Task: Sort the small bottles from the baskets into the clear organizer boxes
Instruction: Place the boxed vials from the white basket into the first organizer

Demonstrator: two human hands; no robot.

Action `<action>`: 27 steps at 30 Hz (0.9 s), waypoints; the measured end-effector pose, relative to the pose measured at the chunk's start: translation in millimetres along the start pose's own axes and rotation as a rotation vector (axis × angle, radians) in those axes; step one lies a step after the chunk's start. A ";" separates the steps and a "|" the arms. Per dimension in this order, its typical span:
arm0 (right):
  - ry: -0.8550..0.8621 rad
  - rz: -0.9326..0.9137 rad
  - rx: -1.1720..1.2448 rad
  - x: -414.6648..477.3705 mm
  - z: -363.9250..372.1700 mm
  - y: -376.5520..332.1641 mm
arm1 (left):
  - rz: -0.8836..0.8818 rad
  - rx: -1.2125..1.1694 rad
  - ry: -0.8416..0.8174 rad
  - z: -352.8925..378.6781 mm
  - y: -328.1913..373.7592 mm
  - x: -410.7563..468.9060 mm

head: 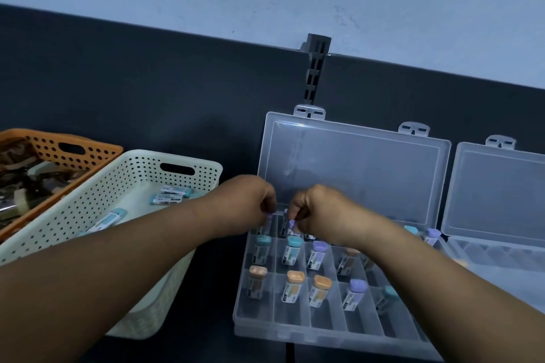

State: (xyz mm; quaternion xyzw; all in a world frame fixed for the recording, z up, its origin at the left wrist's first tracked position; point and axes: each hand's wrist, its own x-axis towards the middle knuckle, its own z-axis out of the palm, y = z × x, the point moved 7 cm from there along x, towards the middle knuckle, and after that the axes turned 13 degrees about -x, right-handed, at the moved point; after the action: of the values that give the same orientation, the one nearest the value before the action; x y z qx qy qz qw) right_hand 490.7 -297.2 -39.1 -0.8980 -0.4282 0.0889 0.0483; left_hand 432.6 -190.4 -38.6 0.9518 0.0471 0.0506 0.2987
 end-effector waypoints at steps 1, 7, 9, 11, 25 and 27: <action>-0.012 0.000 -0.004 0.0 1.1 -0.4 | 0.004 0.009 -0.009 1.8 -0.1 0.1; -0.024 0.011 -0.013 -0.2 4.3 -1.4 | 0.004 0.032 -0.028 9.3 -3.8 0.9; -0.030 0.015 -0.007 -0.2 5.0 -1.7 | 0.002 0.029 -0.026 9.4 -5.3 1.1; -0.037 0.017 -0.004 -0.1 5.8 -2.5 | 0.000 0.023 -0.031 9.7 -6.6 1.1; -0.043 0.044 0.002 -3.5 5.1 -3.5 | 0.002 -0.012 -0.044 10.2 -8.1 -2.5; -0.039 0.055 0.013 -3.7 2.8 -1.4 | 0.000 -0.018 -0.043 9.0 -7.8 -3.7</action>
State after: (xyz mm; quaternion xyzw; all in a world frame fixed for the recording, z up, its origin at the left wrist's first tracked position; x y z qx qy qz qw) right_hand 486.8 -299.2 -41.2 -0.9071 -0.4038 0.1106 0.0434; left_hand 429.5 -189.5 -50.7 0.9500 0.0400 0.0306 0.3081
